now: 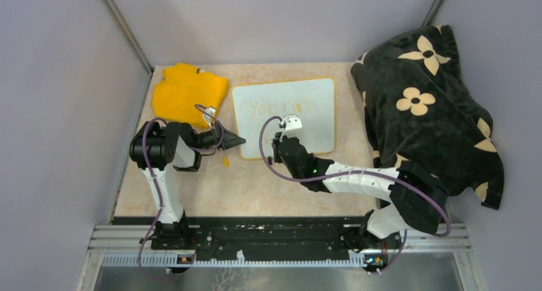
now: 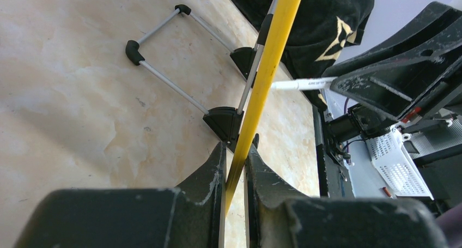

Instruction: Write a sentence on the whiteboard

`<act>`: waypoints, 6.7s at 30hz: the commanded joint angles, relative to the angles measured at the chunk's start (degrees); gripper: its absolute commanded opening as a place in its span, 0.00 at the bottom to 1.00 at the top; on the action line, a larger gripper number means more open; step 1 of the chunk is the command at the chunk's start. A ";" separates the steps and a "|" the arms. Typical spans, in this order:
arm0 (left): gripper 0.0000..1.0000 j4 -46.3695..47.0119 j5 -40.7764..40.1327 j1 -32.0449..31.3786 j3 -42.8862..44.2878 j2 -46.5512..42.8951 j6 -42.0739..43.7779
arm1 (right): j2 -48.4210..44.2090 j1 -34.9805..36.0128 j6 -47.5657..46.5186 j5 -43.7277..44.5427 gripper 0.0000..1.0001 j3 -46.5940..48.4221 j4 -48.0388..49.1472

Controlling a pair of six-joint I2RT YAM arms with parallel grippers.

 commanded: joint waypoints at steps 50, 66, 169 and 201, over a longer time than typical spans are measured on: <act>0.00 9.59 -2.05 -0.06 0.46 2.19 -0.42 | -6.53 -3.11 0.90 1.61 0.00 -6.35 2.47; 0.00 9.56 -2.05 -0.08 0.49 2.25 -0.48 | -5.67 -4.67 -2.07 0.59 0.00 -2.17 2.77; 0.00 9.15 -1.82 -0.11 0.74 2.42 -0.74 | -9.75 -4.53 -5.41 2.26 0.00 -2.81 3.03; 0.00 8.79 -1.96 -0.09 0.83 2.38 -0.81 | -12.25 -4.76 0.43 0.56 0.00 -9.23 -0.89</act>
